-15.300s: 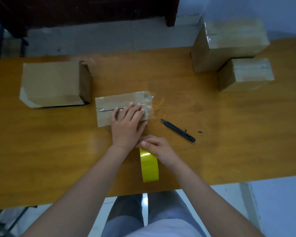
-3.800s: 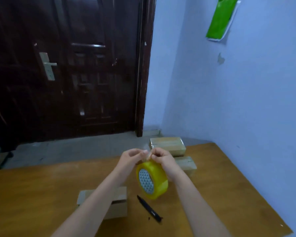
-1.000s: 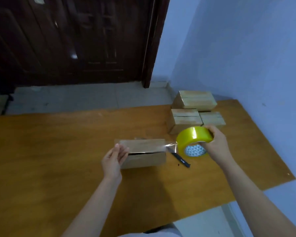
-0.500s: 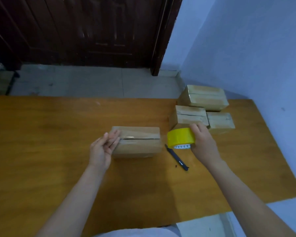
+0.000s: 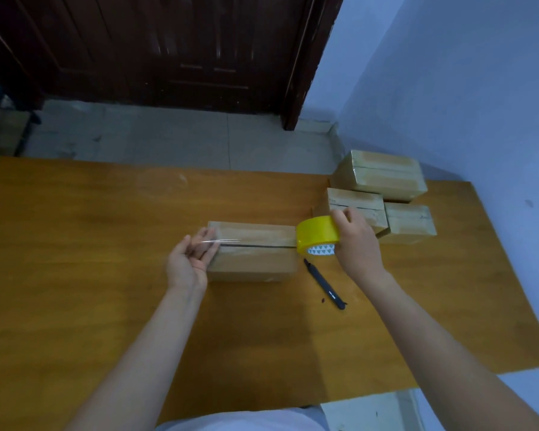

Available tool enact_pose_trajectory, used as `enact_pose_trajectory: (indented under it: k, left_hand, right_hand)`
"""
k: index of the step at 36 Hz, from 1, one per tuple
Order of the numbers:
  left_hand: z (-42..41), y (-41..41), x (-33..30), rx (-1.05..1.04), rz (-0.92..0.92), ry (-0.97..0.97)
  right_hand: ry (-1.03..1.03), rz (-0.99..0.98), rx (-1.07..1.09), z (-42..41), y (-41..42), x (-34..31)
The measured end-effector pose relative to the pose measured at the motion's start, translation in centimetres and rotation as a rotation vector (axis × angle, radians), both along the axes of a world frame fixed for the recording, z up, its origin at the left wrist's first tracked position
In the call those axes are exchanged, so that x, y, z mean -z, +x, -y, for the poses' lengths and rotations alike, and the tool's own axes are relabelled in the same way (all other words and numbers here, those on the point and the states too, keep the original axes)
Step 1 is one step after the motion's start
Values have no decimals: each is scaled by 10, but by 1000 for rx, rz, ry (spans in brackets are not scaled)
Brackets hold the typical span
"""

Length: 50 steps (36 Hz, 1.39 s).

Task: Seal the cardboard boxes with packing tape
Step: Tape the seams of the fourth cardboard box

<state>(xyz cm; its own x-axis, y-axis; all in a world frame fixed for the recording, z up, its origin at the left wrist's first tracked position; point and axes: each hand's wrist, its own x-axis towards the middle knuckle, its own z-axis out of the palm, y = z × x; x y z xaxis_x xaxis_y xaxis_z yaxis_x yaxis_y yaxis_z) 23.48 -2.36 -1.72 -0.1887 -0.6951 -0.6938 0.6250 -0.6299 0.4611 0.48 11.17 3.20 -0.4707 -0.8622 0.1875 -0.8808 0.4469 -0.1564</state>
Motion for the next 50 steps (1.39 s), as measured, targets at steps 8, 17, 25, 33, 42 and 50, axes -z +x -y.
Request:
enact_pose_trajectory:
  k: [8,17,25,33,42,50]
  left_hand:
    - [5,-6,-2,-30,125,11]
    - [4,1,6,34,90,-3]
    - [6,1,4,-16,-14,80]
    - [5,-1,0,-39,2,77]
    - [10,13,8,72,484,-226]
    - [9,15,24,135,514,-123]
  right_hand:
    - [63,-13,19,-13,-19,-7]
    - [46,-29,-3,-11,-11,6]
    - [84,-12,-8,-3,-5,22]
    - [76,3,10,-4,-6,25]
    - [121,41,27,-1,-6,26]
    - [142,61,39,-5,-6,28]
